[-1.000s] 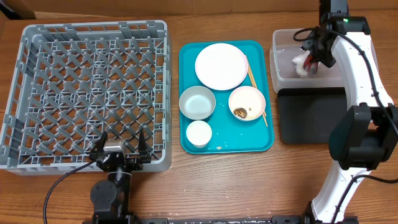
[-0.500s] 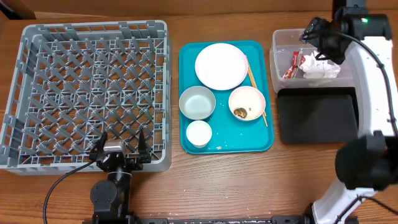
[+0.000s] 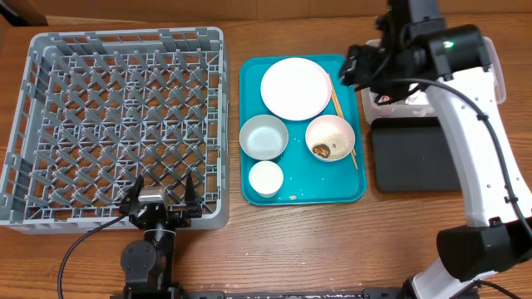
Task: Sort waste into correct bins and load items into the dishwasher
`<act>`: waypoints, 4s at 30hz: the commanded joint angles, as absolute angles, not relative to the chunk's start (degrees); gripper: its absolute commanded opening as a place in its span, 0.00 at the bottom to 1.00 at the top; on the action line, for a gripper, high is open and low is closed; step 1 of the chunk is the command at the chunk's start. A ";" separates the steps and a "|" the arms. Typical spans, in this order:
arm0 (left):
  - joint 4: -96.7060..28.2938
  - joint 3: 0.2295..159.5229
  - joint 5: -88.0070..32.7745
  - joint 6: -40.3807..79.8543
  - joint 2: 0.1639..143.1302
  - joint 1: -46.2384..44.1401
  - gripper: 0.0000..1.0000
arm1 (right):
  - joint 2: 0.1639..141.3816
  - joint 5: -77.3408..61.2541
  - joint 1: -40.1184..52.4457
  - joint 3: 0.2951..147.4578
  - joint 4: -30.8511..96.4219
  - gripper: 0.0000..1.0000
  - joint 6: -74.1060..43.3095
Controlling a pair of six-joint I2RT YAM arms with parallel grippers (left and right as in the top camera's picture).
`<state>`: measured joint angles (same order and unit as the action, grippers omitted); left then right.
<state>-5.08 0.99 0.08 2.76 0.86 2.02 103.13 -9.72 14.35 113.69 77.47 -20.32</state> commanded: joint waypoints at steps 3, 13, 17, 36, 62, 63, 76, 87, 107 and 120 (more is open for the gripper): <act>-4.86 0.51 0.25 1.87 0.25 2.24 1.00 | 102.54 -10.17 16.97 114.87 78.59 0.80 -19.46; -4.86 0.54 0.25 1.87 0.25 2.24 1.00 | 102.61 -7.73 18.44 114.69 80.68 0.81 -19.42; -4.86 0.51 0.25 1.89 0.25 2.24 1.00 | 102.65 -7.14 18.44 114.69 82.08 0.81 -19.40; -4.86 0.51 0.25 1.87 0.25 2.24 1.00 | 102.65 -7.14 21.21 106.02 79.48 0.80 -18.59; -4.86 0.51 0.25 1.89 0.25 2.24 1.00 | 102.65 -7.77 24.38 106.02 78.67 0.80 -19.70; -4.86 0.51 0.25 1.87 0.25 2.24 1.00 | 102.65 -7.75 24.38 106.02 78.22 0.80 -19.70; -4.86 0.51 0.25 1.89 0.25 2.24 1.00 | 102.94 -7.35 24.38 102.83 67.75 0.73 -20.18; -4.86 0.54 0.25 1.89 0.25 2.24 1.00 | 103.11 1.69 24.38 90.19 57.25 0.58 -34.37; -4.86 0.51 0.25 1.87 0.25 2.24 1.00 | 112.71 4.91 28.49 85.49 52.53 0.52 -25.26; -4.86 0.51 0.25 1.87 0.25 2.24 1.00 | 115.63 5.04 29.39 85.49 52.93 0.28 -23.70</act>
